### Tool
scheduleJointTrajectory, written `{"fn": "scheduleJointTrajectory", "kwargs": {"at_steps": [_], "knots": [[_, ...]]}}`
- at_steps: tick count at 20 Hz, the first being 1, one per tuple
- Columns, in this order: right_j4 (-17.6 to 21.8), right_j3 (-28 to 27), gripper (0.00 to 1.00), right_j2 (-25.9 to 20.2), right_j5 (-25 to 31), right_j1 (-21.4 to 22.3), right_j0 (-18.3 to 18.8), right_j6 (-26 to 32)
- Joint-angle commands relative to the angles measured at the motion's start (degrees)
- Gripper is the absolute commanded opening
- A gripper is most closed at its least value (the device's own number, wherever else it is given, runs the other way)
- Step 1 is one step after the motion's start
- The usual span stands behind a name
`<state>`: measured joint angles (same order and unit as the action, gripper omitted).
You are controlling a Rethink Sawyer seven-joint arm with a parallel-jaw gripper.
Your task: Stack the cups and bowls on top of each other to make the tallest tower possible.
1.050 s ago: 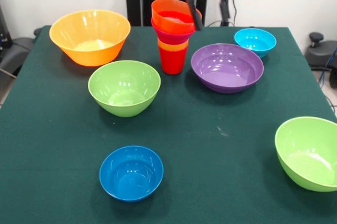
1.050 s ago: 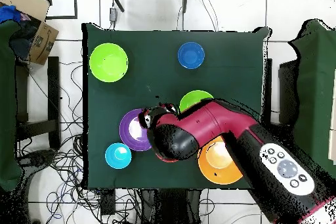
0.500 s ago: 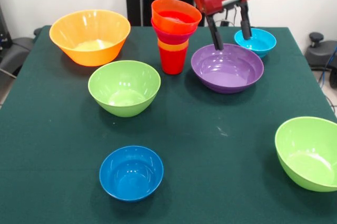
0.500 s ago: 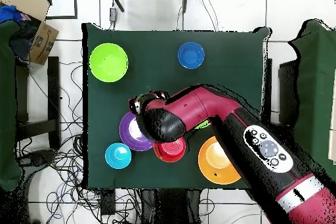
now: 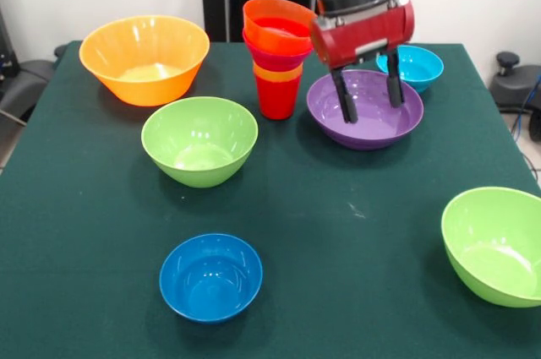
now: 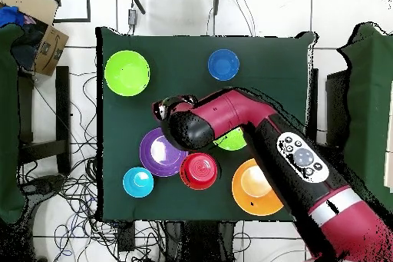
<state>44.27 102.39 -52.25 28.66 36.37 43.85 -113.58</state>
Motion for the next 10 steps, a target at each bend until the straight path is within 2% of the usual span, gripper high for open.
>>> {"fn": "scheduleJointTrajectory", "kwargs": {"at_steps": [1, 10], "knots": [[4.16, -8.27, 1.0, 6.93, 6.78, -4.94, -3.27, 8.06], [3.11, -11.71, 1.0, 8.47, 7.0, -5.84, -6.15, 7.74]]}}
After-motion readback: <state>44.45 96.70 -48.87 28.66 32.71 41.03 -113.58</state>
